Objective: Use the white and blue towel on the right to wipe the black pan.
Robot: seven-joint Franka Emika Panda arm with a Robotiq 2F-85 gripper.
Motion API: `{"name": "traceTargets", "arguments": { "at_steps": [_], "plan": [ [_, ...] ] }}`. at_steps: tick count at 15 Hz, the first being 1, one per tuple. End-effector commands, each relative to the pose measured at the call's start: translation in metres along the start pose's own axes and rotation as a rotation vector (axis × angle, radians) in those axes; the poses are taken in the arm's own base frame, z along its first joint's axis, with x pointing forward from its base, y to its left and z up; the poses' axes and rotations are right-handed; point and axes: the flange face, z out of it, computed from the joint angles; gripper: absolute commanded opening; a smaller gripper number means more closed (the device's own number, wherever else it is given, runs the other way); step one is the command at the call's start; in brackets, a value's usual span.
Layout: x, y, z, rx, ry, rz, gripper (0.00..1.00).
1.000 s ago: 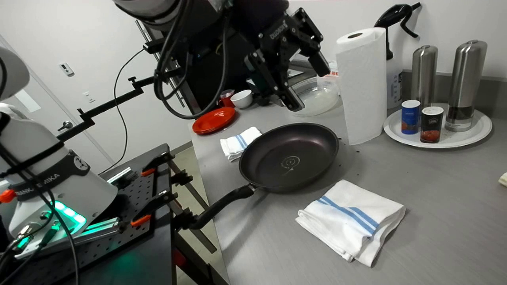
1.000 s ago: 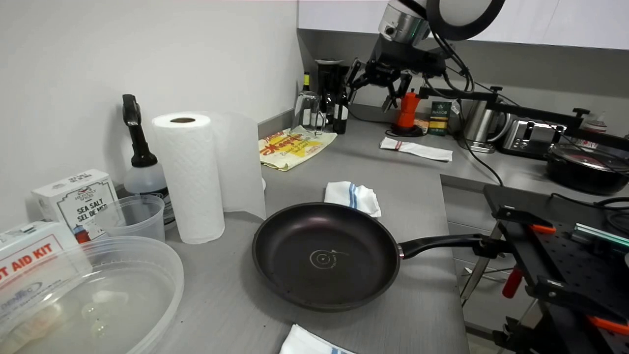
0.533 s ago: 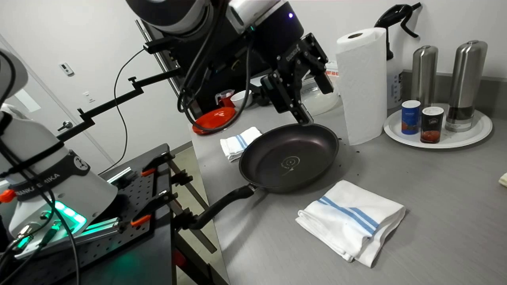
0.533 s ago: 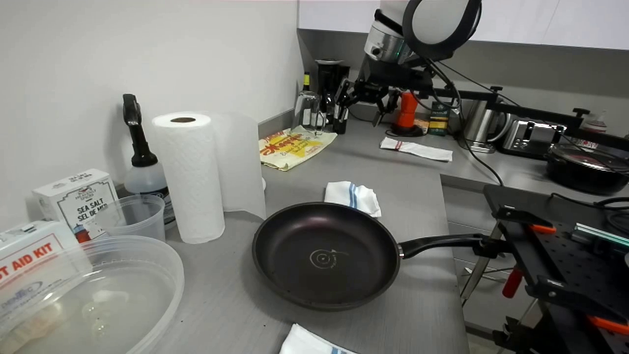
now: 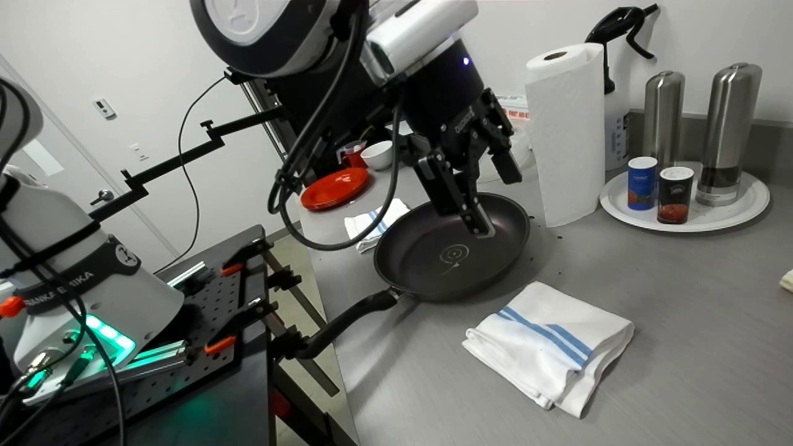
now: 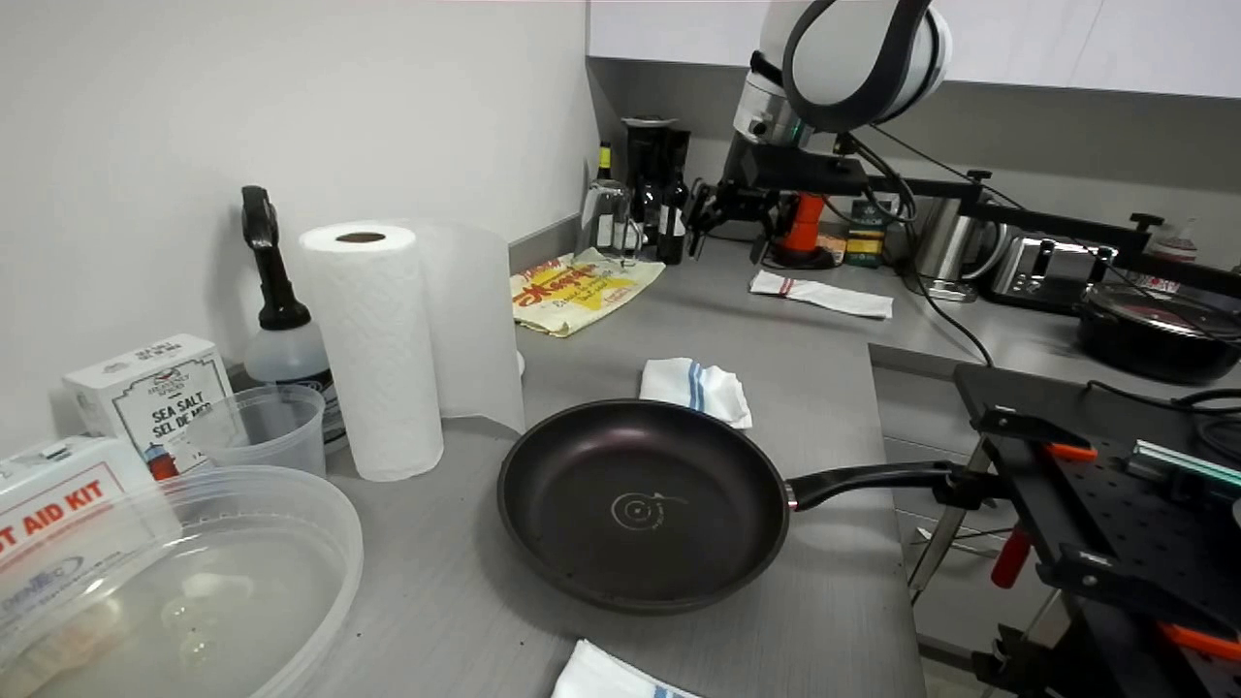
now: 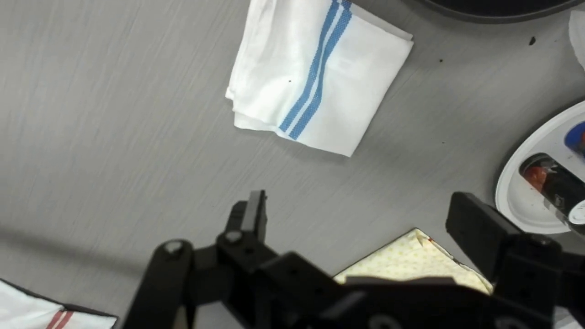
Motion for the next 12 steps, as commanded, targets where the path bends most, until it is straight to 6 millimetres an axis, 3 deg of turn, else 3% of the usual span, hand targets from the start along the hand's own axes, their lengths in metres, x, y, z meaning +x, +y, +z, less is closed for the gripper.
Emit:
{"name": "traceTargets", "arguments": {
  "at_steps": [1, 12],
  "plan": [
    [0.002, 0.008, 0.012, -0.006, -0.030, -0.026, 1.00],
    [-0.023, 0.021, 0.066, -0.063, -0.111, -0.051, 1.00]
  ]
}}
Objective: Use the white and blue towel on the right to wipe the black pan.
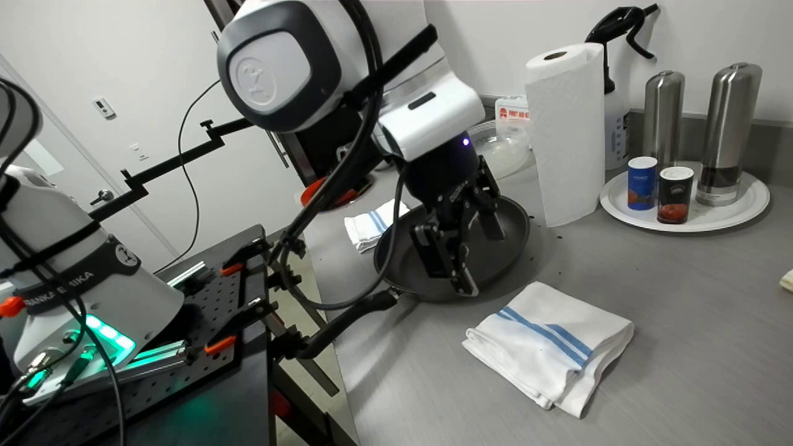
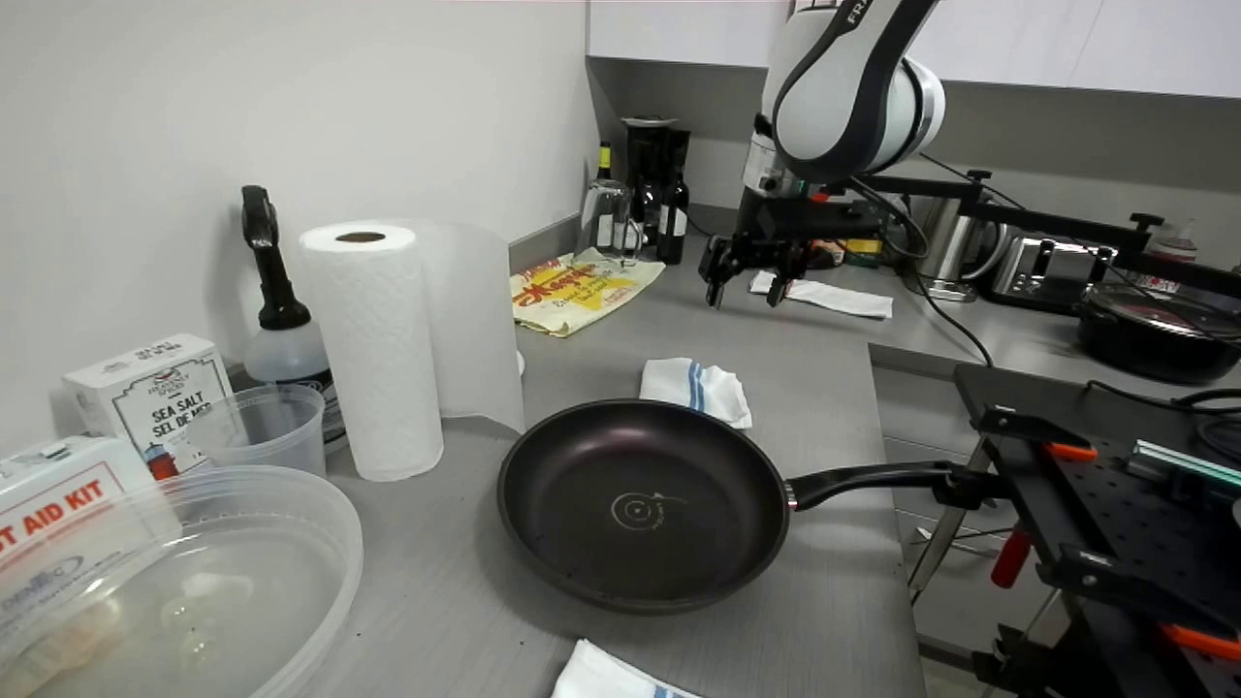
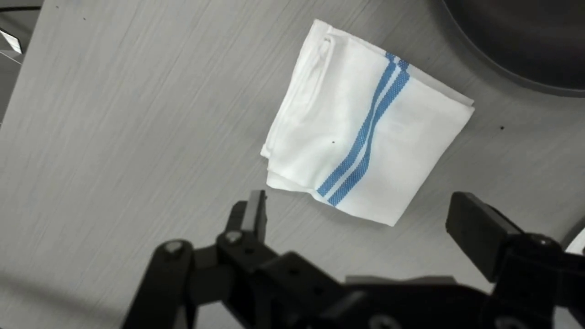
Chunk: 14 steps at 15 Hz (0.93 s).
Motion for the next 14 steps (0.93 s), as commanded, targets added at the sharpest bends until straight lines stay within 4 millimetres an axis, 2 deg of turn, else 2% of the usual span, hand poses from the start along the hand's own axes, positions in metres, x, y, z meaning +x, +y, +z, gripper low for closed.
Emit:
{"name": "traceTargets", "arguments": {
  "at_steps": [1, 8, 14],
  "plan": [
    [-0.001, -0.002, 0.020, -0.015, -0.020, -0.006, 1.00],
    [-0.003, -0.010, 0.066, -0.045, -0.045, 0.003, 1.00],
    [0.005, -0.039, 0.093, -0.025, -0.050, -0.035, 1.00]
  ]
}}
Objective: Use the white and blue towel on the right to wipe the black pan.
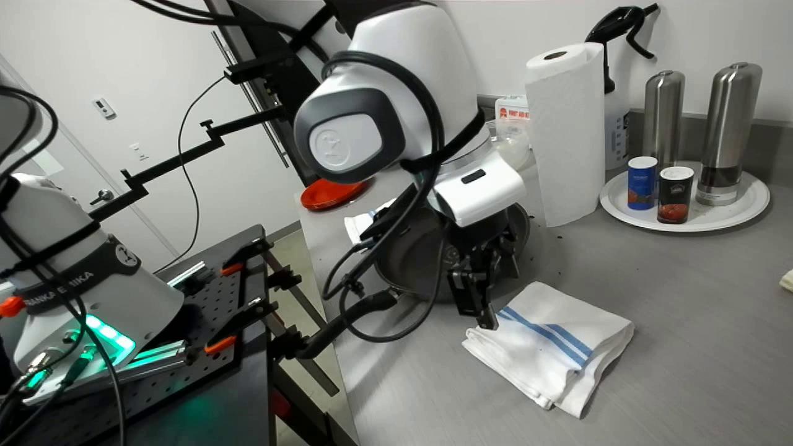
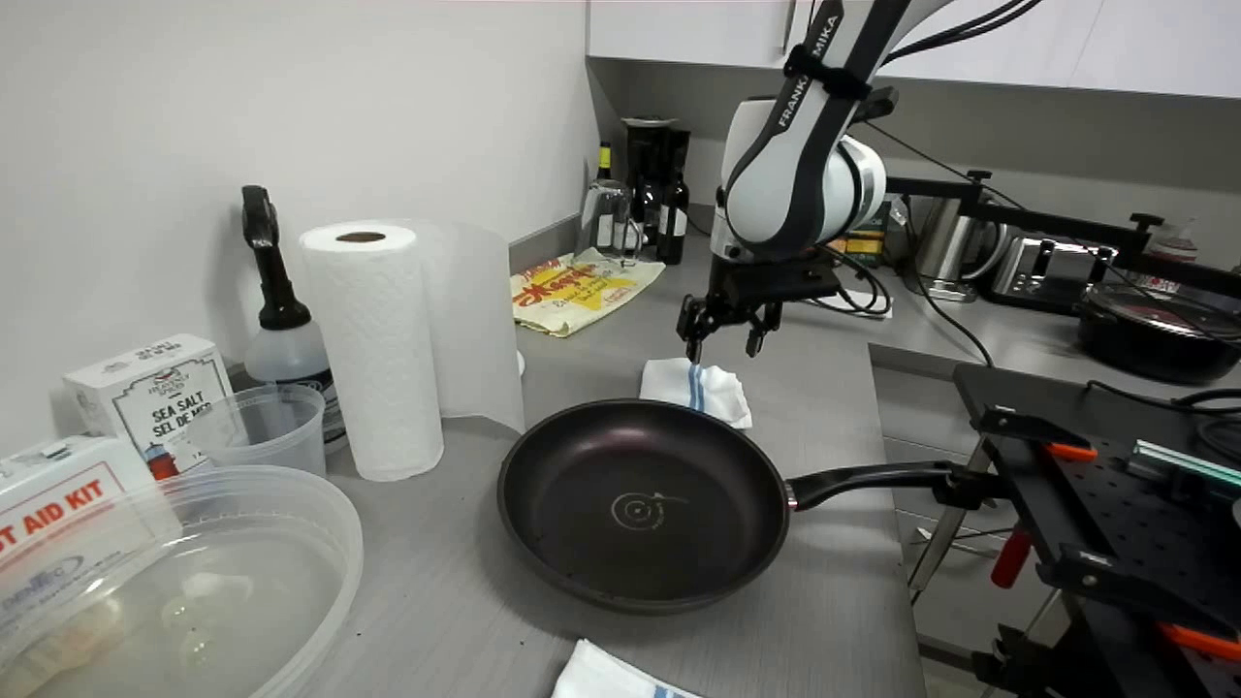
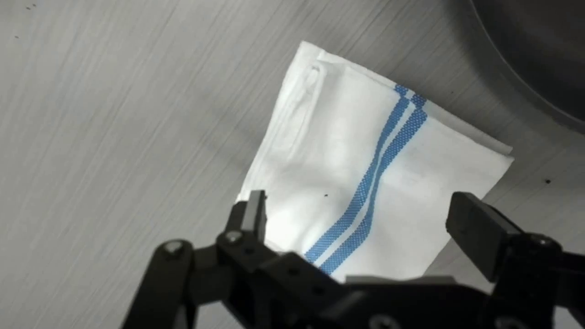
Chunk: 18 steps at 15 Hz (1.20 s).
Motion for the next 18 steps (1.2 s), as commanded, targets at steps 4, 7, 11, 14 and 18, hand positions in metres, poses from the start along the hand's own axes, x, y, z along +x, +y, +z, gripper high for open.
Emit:
{"name": "traceTargets", "arguments": {
  "at_steps": [4, 7, 11, 14, 18],
  "plan": [
    [0.016, -0.023, 0.020, 0.016, 0.015, -0.036, 1.00],
    [0.019, -0.025, 0.023, 0.015, 0.018, -0.040, 1.00],
    [0.022, -0.027, 0.027, 0.012, 0.018, -0.036, 1.00],
    [0.023, -0.027, 0.028, 0.009, 0.017, -0.029, 1.00],
    [0.023, -0.027, 0.030, 0.017, 0.011, -0.019, 1.00]
  ]
}}
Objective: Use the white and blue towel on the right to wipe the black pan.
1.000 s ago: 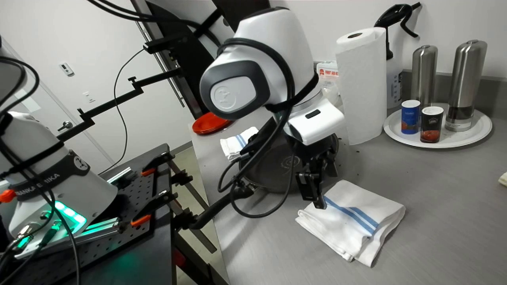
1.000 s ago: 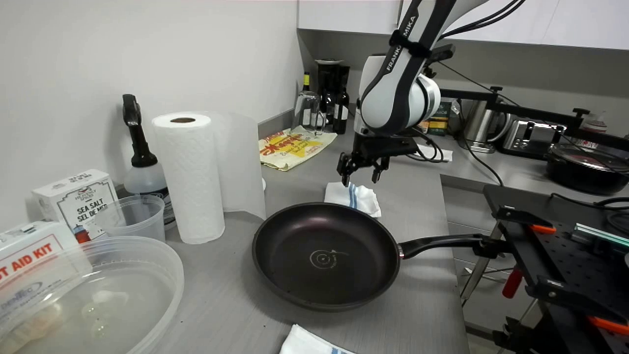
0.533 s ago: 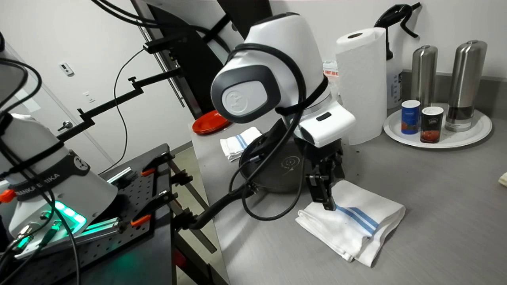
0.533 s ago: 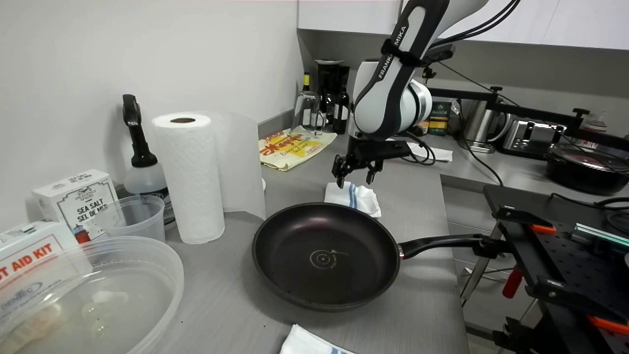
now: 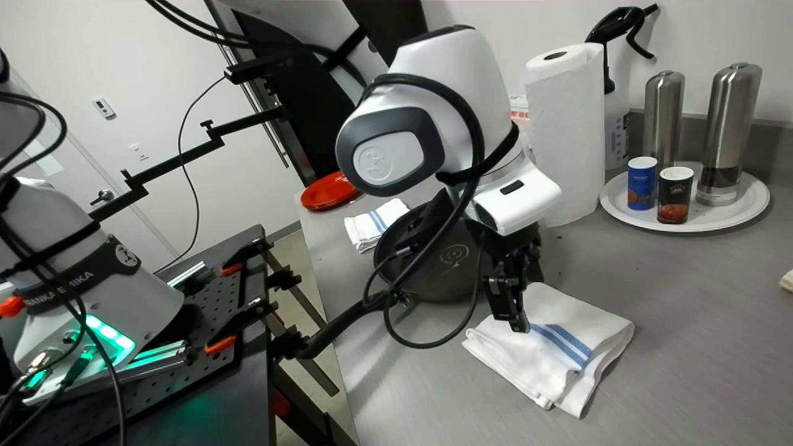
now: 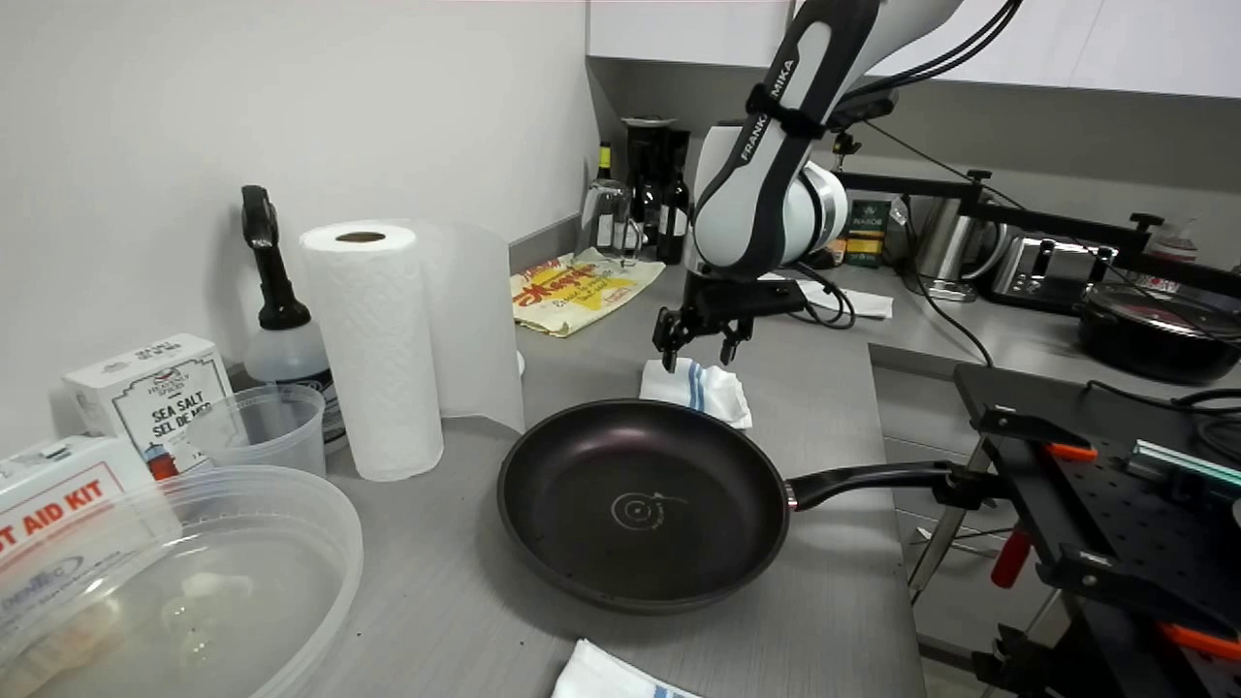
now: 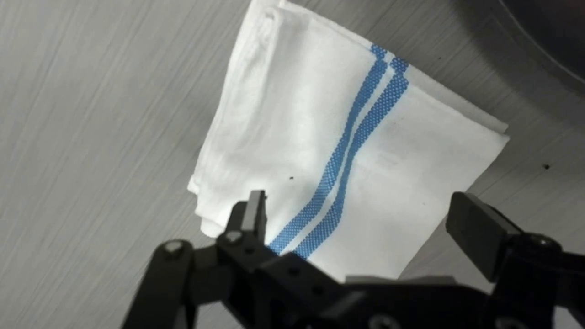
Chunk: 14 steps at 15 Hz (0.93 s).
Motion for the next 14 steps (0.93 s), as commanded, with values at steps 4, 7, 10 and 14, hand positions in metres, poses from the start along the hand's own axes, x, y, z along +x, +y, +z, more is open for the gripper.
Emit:
{"name": "traceTargets", "arguments": {
  "at_steps": [4, 7, 10, 14],
  "plan": [
    [0.011, -0.021, -0.048, 0.109, 0.039, -0.029, 1.00],
    [0.021, -0.027, -0.078, 0.149, 0.070, -0.021, 1.00],
    [0.025, -0.023, -0.096, 0.145, 0.071, -0.025, 1.00],
    [0.022, -0.007, -0.101, 0.104, 0.023, -0.017, 1.00]
  ]
}}
